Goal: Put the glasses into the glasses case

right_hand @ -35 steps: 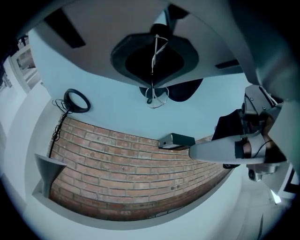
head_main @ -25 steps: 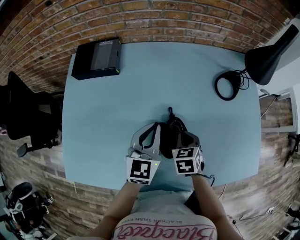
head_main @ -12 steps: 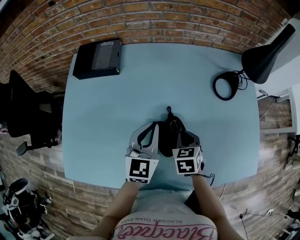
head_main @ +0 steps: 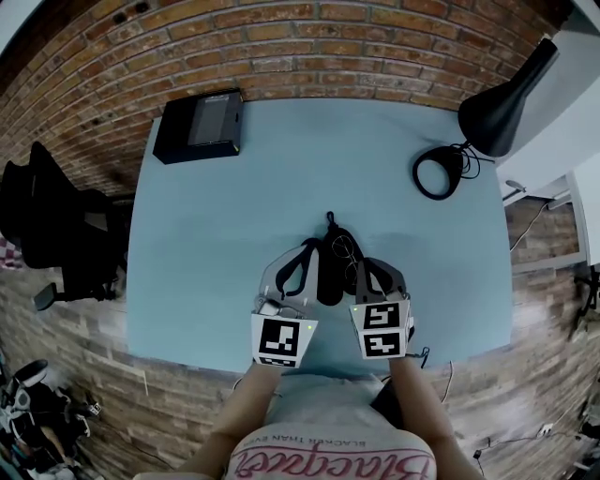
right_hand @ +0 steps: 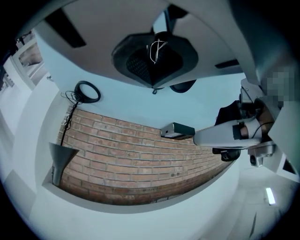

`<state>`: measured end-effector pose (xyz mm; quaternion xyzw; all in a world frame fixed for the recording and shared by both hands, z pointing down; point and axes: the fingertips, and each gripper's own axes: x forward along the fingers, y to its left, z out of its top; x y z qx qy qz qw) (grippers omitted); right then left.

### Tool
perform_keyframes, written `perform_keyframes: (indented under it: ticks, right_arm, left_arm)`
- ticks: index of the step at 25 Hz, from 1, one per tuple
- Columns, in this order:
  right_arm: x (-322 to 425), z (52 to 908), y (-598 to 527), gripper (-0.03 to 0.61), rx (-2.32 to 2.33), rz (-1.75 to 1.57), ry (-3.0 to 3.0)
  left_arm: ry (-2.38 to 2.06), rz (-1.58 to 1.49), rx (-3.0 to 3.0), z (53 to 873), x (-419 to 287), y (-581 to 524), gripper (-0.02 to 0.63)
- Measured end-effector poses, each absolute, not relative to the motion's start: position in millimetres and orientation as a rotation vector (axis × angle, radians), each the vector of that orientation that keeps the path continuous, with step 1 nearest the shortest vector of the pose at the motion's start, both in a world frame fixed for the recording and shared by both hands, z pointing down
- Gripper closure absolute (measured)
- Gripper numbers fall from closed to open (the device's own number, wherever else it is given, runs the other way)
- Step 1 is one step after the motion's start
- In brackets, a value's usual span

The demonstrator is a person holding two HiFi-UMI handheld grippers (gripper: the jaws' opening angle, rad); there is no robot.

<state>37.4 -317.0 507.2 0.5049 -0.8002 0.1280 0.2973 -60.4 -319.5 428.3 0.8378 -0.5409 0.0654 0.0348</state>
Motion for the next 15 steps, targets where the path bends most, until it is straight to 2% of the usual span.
perform_keyframes:
  ticks: [9,15]
  right_arm:
    - [48.8,404.5,-300.5,0.572,1.495,-0.008,-2.364]
    - [65.2,349.4,-287.2,0.572,1.559,-0.061,-2.481]
  left_arm:
    - [-1.687,0.112,2.667,394.8,-38.5,-292.9,0.611]
    - [-1.714,0.034,2.695,369.5,-28.2,-279.4,0.611]
